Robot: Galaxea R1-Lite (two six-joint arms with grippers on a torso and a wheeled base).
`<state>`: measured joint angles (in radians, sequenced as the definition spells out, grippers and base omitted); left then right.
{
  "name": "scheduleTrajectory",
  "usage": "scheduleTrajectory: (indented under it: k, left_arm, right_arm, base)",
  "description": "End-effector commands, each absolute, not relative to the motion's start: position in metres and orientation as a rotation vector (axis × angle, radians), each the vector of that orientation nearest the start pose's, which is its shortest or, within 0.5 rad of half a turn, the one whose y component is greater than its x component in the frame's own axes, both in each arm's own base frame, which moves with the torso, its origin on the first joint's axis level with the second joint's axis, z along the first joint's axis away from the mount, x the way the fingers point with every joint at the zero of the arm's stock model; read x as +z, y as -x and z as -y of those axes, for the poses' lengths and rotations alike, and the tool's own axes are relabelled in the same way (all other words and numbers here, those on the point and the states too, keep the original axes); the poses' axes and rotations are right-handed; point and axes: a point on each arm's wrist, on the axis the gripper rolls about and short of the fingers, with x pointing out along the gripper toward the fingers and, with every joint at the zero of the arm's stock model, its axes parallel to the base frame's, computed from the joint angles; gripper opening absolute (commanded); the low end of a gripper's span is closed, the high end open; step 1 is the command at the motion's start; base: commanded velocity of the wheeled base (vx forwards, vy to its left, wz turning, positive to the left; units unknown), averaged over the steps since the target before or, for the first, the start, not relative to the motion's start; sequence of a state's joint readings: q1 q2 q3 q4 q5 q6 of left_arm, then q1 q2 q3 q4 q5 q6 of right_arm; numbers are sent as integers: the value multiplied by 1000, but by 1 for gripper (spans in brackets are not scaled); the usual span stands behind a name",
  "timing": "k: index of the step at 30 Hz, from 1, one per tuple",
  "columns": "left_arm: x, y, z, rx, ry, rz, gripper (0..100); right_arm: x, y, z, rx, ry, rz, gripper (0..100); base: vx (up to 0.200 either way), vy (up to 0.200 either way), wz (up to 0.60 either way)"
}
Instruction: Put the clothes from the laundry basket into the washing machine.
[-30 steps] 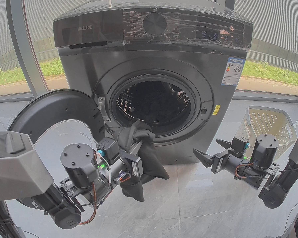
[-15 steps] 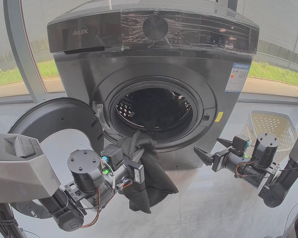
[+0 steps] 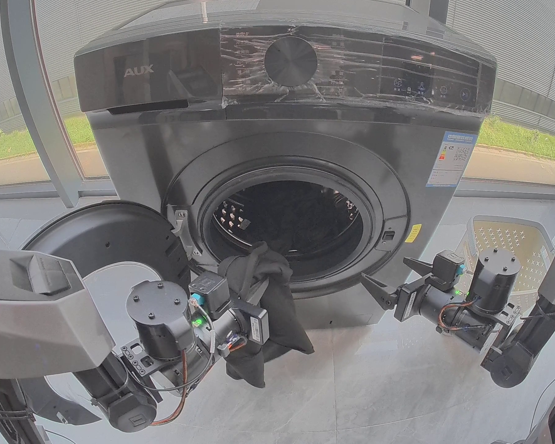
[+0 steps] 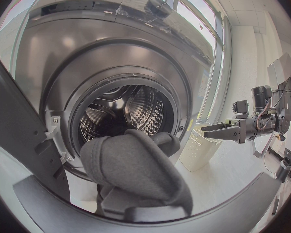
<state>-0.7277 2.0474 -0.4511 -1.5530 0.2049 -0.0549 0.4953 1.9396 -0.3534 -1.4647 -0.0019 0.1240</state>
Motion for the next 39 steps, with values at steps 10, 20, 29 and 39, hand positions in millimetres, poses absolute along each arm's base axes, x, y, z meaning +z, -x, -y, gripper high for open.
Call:
scheduleTrajectory:
  k: [10, 20, 29, 39]
  left_arm:
    - [80, -236, 205, -521, 27, -67, 0]
    - [79, -235, 205, -520, 26, -70, 0]
    - [78, -236, 206, -520, 25, -71, 0]
    - [77, -235, 206, -516, 22, -76, 0]
  right_arm:
    - [90, -249, -135, 488, -90, -154, 100]
    - [90, -249, -136, 488, -91, -156, 100]
    - [90, -248, -137, 494, -91, -154, 100]
    - [90, -247, -139, 500, -90, -156, 100]
  base:
    - [0, 0, 0]
    - [0, 0, 0]
    - [0, 0, 0]
    - [0, 0, 0]
